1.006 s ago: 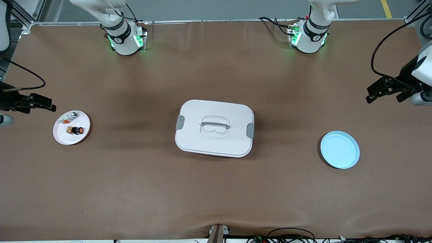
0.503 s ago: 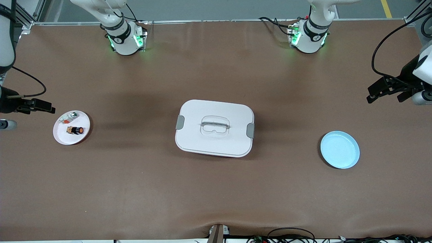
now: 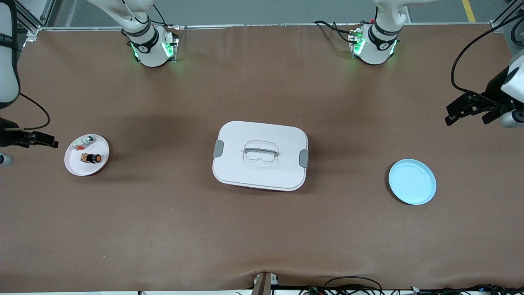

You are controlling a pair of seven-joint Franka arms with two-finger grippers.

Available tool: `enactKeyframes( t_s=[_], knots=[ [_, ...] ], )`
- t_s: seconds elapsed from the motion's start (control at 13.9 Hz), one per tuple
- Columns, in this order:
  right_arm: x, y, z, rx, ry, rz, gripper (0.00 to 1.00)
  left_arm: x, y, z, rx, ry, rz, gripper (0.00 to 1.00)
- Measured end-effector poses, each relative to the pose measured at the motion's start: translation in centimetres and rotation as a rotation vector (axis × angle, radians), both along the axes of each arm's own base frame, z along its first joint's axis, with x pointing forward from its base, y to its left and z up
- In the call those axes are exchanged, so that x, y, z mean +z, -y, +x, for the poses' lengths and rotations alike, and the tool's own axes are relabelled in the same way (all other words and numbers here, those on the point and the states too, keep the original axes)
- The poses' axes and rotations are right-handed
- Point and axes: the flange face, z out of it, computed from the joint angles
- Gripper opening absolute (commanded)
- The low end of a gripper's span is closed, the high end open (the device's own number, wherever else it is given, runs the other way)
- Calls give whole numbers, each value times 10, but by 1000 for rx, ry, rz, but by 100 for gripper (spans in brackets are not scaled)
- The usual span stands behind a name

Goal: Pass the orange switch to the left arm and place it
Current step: 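Move the right gripper down over the white plate to the orange switch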

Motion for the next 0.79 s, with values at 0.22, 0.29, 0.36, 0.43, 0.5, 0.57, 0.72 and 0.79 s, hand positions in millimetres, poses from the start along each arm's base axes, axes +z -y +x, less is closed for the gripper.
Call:
enactKeyframes(
  t_s=[0.22, 0.29, 0.36, 0.43, 0.5, 0.57, 0.72, 0.79],
  knots=[
    [-58, 2, 5, 2, 46, -19, 100, -1, 0, 1, 0, -2, 0, 100],
    [-77, 1, 1, 3, 55, -22, 100, -2, 0, 1, 0, -4, 0, 100],
    [-94, 0, -4, 2, 51, -22, 100, -3, 0, 1, 0, -5, 0, 100],
    [-106, 0, -9, 1, 42, -20, 100, -3, 0, 1, 0, -5, 0, 100],
    [-115, 1, -11, -3, 37, -19, 100, -3, 0, 1, 0, -6, 0, 100],
    [-123, 5, -13, -9, 32, -19, 100, -3, 0, 1, 0, -6, 0, 100],
    [-137, 12, -16, -20, 15, -16, 100, -3, 0, 2, 0, -6, 0, 100],
    [-143, 14, -17, -22, 8, -14, 100, -3, 0, 2, 0, -6, 0, 100]
  ],
)
